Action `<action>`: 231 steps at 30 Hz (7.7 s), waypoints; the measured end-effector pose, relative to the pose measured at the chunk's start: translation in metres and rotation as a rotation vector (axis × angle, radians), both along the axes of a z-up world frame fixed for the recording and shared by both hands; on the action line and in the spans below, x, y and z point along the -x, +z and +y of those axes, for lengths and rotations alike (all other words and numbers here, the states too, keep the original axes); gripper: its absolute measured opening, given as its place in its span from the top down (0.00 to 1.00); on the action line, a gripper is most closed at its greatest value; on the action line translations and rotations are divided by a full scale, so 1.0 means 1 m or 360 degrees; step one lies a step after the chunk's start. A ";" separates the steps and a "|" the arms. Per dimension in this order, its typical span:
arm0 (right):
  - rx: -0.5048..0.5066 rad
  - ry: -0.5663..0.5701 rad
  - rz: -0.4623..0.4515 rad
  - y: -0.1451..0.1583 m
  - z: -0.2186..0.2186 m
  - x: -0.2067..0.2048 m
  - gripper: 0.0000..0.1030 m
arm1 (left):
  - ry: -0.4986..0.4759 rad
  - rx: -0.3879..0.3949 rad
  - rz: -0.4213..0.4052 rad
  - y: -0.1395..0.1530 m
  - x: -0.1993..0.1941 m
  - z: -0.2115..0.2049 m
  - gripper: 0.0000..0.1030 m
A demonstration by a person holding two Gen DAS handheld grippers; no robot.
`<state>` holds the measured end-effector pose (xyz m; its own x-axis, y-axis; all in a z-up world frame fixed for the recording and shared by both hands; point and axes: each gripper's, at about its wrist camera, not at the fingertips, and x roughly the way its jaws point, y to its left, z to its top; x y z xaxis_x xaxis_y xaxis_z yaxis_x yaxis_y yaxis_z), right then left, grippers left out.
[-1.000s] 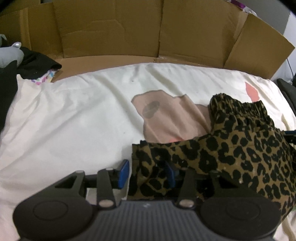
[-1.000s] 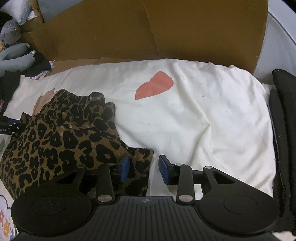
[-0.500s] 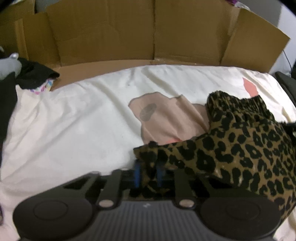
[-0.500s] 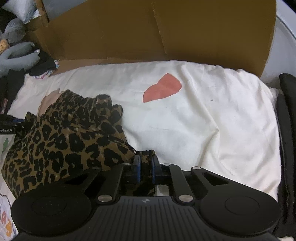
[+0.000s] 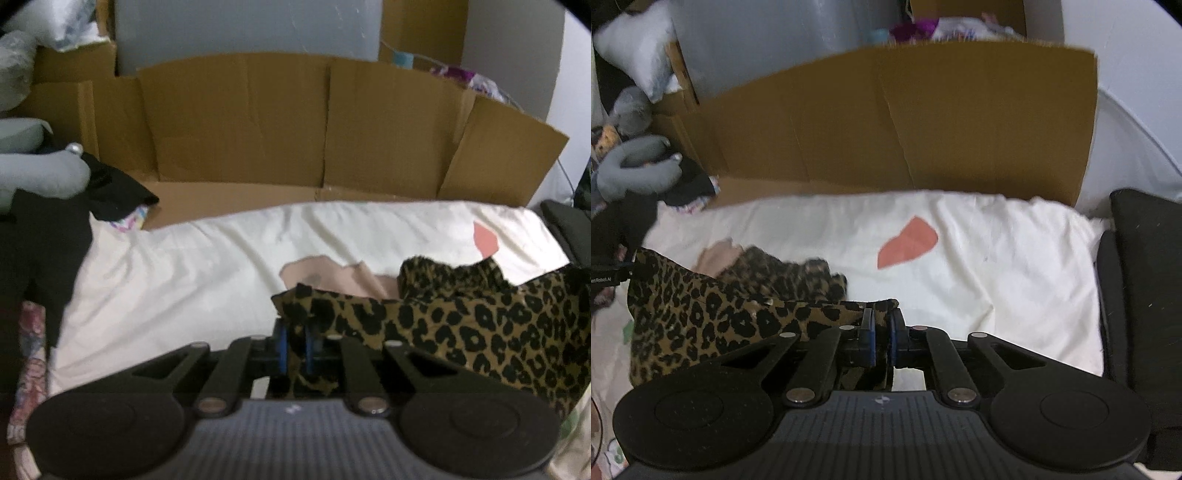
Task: Fold clothes
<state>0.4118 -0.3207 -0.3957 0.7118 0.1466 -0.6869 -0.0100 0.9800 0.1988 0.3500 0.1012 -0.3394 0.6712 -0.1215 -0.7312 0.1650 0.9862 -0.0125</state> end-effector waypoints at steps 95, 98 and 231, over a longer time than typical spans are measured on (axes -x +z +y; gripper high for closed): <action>0.0099 0.0331 0.0137 -0.054 0.080 -0.100 0.90 | -0.0519 0.0104 0.0055 -0.032 -0.050 -0.119 0.85; 0.0076 0.0327 0.0141 -0.054 0.079 -0.101 0.90 | -0.0581 0.0118 0.0071 -0.031 -0.042 -0.129 0.85; 0.0502 0.0249 0.0136 -0.054 0.076 0.069 0.73 | -0.0424 -0.0037 0.0138 -0.067 0.077 -0.053 0.74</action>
<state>0.3427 -0.2446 -0.4500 0.6355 0.0204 -0.7718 -0.1612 0.9811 -0.1068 0.2732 0.0486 -0.4065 0.5525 -0.2680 -0.7893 0.4180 0.9083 -0.0158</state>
